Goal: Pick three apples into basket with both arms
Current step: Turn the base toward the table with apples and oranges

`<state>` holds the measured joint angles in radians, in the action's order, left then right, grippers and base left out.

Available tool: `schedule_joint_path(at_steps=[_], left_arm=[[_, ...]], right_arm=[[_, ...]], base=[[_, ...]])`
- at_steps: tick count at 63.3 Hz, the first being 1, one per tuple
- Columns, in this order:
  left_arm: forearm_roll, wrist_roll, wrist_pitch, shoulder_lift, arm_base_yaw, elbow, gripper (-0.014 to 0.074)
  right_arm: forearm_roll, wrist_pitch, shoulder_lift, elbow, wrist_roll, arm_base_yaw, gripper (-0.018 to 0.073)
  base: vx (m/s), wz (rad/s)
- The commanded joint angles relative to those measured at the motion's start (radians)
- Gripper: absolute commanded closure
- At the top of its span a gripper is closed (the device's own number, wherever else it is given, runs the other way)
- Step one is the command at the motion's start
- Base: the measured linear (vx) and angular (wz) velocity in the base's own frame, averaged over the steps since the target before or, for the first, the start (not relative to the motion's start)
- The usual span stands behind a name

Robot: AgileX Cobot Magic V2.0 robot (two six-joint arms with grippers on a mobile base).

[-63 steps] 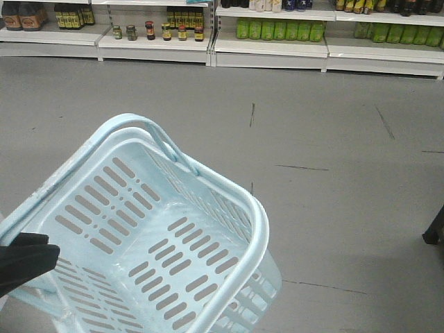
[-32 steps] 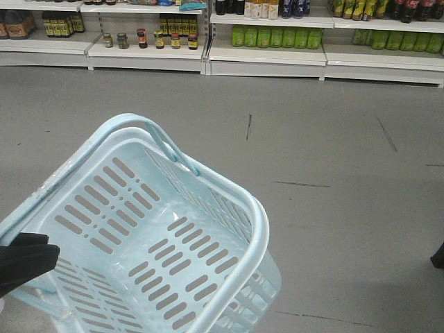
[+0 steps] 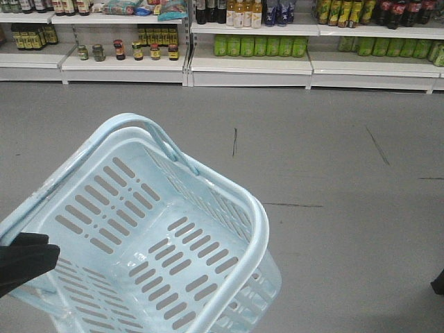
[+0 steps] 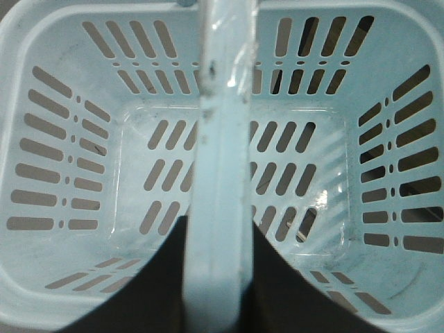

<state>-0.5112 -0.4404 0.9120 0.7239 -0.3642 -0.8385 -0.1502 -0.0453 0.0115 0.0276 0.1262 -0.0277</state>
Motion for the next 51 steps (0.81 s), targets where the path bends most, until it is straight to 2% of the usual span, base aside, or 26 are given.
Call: schedule_joint_path(at_steps=[1, 27, 51], left_arm=[[-0.05, 0.012, -0.087, -0.005, -0.002, -0.03, 0.0603], [-0.05, 0.012, -0.087, -0.005, -0.002, -0.03, 0.0603], [-0.05, 0.012, -0.087, -0.005, -0.002, -0.03, 0.0603]], right_arm=[[-0.014, 0.077, 0.014, 0.014, -0.001, 0.005, 0.0566], [-0.014, 0.077, 0.014, 0.014, -0.001, 0.005, 0.0566], [-0.014, 0.077, 0.014, 0.014, -0.001, 0.005, 0.0566]], base=[[0.32, -0.13], [0.3, -0.19], [0.25, -0.41]])
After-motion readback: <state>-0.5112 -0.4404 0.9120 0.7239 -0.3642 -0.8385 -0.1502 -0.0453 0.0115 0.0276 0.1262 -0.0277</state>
